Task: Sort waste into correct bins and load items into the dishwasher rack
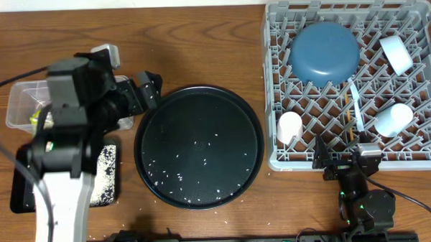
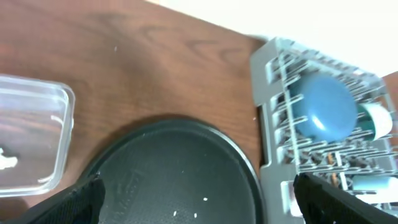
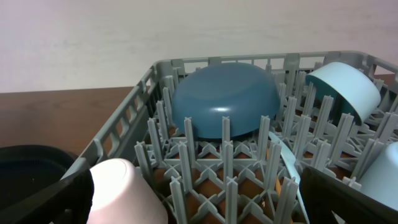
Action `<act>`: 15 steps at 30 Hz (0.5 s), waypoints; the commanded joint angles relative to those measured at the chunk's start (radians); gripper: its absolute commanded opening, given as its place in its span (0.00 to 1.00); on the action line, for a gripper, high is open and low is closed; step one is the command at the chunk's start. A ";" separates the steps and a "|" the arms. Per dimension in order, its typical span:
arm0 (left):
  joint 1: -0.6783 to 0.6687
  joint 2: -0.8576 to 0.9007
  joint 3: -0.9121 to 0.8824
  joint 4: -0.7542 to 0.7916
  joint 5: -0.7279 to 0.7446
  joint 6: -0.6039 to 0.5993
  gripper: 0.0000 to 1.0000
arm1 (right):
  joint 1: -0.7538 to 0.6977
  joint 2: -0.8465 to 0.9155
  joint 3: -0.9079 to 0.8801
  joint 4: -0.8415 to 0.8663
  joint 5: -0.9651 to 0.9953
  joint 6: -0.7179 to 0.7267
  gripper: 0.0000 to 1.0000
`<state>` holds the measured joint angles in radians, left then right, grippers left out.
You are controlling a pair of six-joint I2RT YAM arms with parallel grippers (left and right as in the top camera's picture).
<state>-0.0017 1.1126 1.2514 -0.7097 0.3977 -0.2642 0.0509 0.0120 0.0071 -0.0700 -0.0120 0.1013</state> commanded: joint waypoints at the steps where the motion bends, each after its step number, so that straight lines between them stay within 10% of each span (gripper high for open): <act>1: 0.002 -0.143 0.015 0.000 0.010 0.005 0.98 | 0.013 -0.006 -0.002 -0.004 -0.004 -0.013 0.99; 15: 0.002 -0.649 -0.077 -0.061 0.010 0.006 0.98 | 0.013 -0.006 -0.002 -0.004 -0.004 -0.013 0.99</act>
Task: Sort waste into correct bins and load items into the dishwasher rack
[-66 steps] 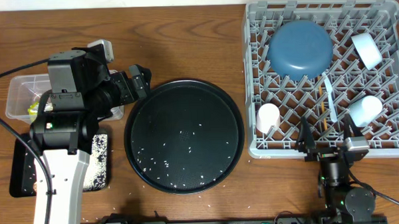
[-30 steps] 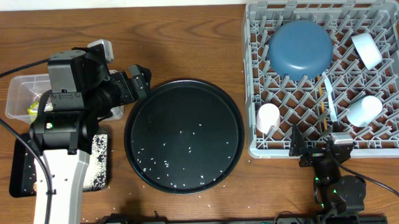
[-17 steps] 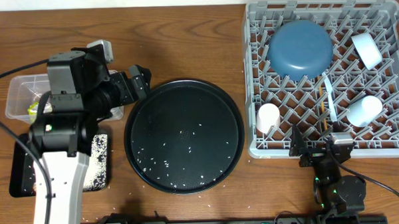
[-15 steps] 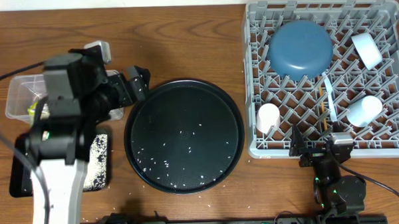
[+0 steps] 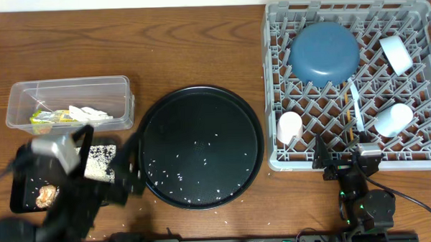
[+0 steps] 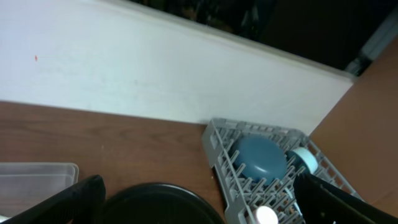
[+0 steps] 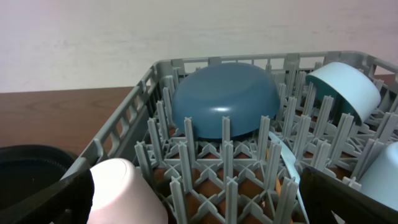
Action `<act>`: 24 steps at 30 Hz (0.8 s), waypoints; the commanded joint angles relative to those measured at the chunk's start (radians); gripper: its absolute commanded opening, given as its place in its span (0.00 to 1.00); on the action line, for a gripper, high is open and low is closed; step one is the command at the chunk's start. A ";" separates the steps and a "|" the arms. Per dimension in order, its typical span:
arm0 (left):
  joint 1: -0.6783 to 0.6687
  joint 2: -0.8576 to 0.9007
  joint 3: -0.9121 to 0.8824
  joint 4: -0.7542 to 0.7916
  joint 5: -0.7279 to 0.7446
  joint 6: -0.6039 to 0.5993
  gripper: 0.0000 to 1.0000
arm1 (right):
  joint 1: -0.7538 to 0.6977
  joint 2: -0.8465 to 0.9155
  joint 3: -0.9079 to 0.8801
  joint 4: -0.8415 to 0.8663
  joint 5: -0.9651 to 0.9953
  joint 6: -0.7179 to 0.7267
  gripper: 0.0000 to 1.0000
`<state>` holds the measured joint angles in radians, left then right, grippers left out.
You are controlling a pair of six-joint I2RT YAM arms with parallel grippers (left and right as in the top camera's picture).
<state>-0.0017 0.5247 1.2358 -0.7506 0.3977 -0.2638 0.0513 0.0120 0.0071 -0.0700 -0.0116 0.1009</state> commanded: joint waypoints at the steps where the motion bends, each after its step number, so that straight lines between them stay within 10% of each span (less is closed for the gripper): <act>1: 0.003 -0.090 -0.091 -0.027 0.010 0.005 0.98 | 0.013 -0.006 -0.002 -0.004 -0.004 -0.012 0.99; 11: 0.003 -0.316 -0.563 0.110 -0.004 0.005 0.98 | 0.013 -0.006 -0.002 -0.004 -0.004 -0.012 0.99; 24: 0.002 -0.515 -1.106 0.838 -0.132 0.009 0.98 | 0.013 -0.006 -0.002 -0.004 -0.004 -0.012 0.99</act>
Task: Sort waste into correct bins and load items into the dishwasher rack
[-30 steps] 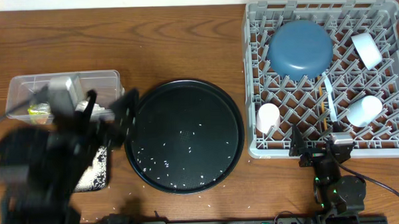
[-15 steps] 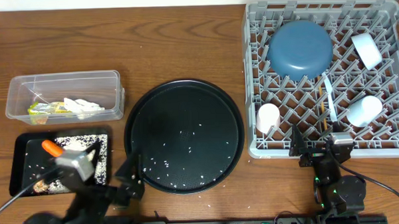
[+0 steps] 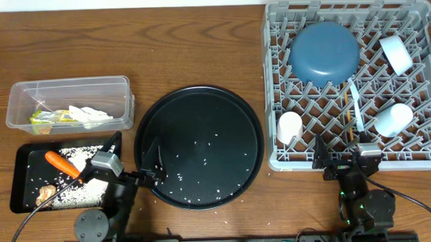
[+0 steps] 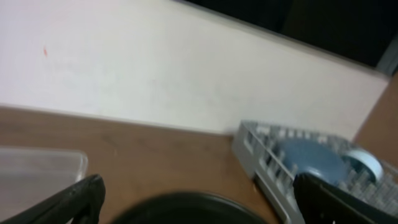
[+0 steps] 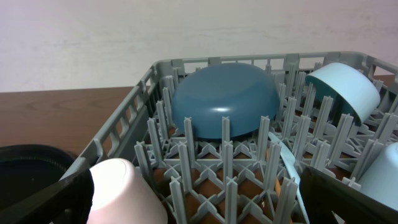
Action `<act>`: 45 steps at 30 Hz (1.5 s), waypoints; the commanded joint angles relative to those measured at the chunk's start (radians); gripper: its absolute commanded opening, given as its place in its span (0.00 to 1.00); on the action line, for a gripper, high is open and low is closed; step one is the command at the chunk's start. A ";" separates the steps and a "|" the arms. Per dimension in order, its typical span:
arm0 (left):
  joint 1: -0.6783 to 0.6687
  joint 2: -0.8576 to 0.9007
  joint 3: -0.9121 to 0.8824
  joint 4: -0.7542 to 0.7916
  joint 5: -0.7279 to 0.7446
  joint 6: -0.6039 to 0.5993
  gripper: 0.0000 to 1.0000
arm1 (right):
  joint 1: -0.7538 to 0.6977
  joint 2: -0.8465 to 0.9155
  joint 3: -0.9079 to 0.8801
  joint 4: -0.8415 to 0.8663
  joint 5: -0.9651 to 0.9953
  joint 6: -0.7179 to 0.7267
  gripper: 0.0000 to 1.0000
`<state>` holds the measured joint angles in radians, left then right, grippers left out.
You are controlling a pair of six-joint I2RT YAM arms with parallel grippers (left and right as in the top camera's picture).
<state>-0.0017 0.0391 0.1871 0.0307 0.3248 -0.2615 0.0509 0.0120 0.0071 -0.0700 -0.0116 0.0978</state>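
Note:
The big round black plate (image 3: 201, 121) lies mid-table, with rice grains scattered on it. The grey dishwasher rack (image 3: 269, 61) at the right holds an upturned blue bowl (image 3: 324, 51), three white cups, one of them (image 3: 290, 127) at the near left corner, and a pale blue utensil (image 3: 353, 98). My left gripper (image 3: 136, 161) sits low at the front edge by the plate's left rim, open and empty (image 4: 199, 214). My right gripper (image 3: 339, 152) rests at the rack's front wall, open and empty (image 5: 196, 208), with the pink-white cup (image 5: 124, 190) beside its left finger.
A clear plastic bin (image 3: 17, 88) with wrappers stands at the left. In front of it a black rectangular bin (image 3: 16, 182) holds rice, an orange carrot piece (image 3: 62, 164) and a brown scrap. A white wall (image 4: 155, 68) rises behind the table.
My left arm, then low and blurred over the black bin at the front left, now sits parked at the front edge, uncovering that bin. The right arm has not moved.
At first my left arm reached over both bins, its open gripper by the plate's far left rim. Then it was drawn back toward the front left corner. Now it rests at the front edge, still open and empty. The right gripper stayed at the rack throughout.

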 commanded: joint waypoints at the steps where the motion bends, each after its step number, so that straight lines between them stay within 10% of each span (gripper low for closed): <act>1: 0.002 -0.038 -0.086 0.084 -0.069 0.006 0.98 | 0.013 -0.006 -0.002 -0.004 -0.004 -0.009 0.99; 14: -0.027 -0.037 -0.183 -0.100 -0.261 0.007 0.98 | 0.013 -0.006 -0.002 -0.004 -0.004 -0.009 0.99; 26: -0.083 -0.037 -0.183 -0.097 -0.255 0.385 0.98 | 0.013 -0.006 -0.002 -0.004 -0.004 -0.009 0.99; 45: -0.083 -0.035 -0.183 -0.098 -0.266 0.385 0.98 | 0.013 -0.006 -0.002 -0.004 -0.004 -0.009 0.99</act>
